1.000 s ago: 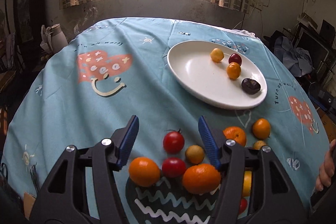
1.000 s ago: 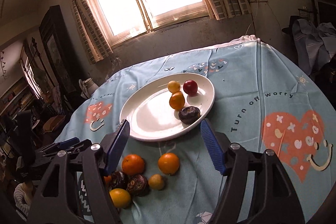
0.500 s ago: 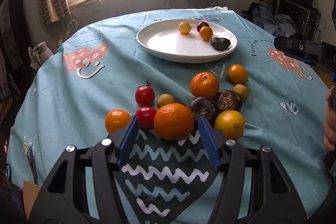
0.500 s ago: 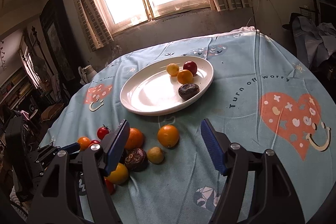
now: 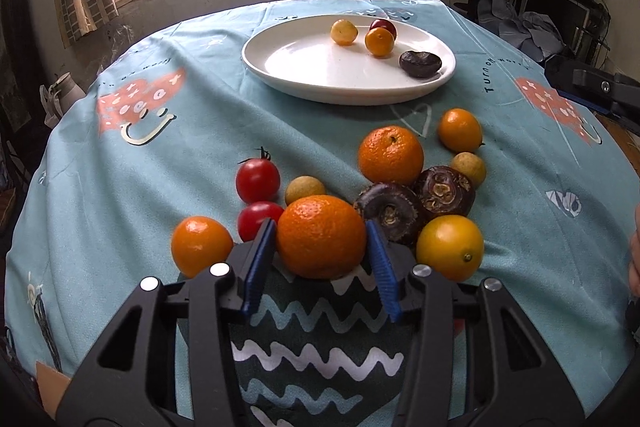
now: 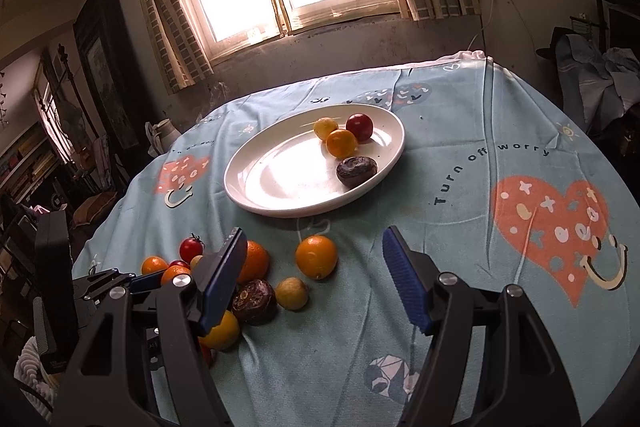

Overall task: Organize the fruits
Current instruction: 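Grasp a tangerine with the left tool and place it on the plate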

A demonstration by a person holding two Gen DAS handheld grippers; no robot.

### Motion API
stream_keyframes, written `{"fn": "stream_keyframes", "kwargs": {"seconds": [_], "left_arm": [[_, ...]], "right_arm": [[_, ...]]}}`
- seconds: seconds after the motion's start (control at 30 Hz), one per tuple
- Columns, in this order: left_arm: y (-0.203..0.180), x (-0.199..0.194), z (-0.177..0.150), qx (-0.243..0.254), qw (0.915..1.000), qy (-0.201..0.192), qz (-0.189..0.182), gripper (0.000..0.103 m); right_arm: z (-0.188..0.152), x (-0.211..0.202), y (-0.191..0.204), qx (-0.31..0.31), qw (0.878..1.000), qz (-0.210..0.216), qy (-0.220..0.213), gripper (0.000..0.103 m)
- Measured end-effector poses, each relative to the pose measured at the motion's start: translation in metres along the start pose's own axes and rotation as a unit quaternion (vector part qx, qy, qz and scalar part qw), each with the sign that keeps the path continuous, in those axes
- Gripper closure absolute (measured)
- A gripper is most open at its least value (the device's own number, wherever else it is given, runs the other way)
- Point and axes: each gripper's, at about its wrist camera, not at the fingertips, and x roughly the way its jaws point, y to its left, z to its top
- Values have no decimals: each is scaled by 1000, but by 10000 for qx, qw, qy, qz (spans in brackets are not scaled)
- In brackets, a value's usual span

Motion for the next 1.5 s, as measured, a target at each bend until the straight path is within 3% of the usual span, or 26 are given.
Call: {"fn": "stream_keyframes", "kwargs": {"seconds": [0.13,0.33,0.47,0.6,0.8,0.97,1.07,1.2,1.33,1.5], "left_arm": [[3,-6,-2,-123,9999,-40,-30,58],[15,-36,-1,-427,9974,-579,-17,58],[15,-37,0,-423,9975,-567,-36,58],[13,-36,-1,-377,9978,-550,-63,58],[11,-30,-1,-310,9986,-426,-70,58],[9,-24,1,-265,9991,-320,-54,58],[11,-22,19,-352,9989,-325,-17,58],[7,-17,69,-309,9987,-408,-34,58],[-1,8,112,-351,9984,-435,-76,58],[-1,56,131,-582,9981,-144,-160,57]], "right_arm": [[-2,11,-6,63,9996,-73,263,33],[-9,44,-12,321,9954,49,898,33],[-7,58,1,93,9953,-58,964,35],[-7,75,10,-239,9935,-368,1052,52],[-14,91,11,-418,9905,-400,1247,66],[-12,82,11,-402,9921,-311,1143,68],[2,60,4,-161,9966,-189,784,68],[37,39,-2,17,9992,-104,380,68],[65,57,-2,36,9993,-113,366,68],[66,102,-9,293,9976,103,614,68]]}}
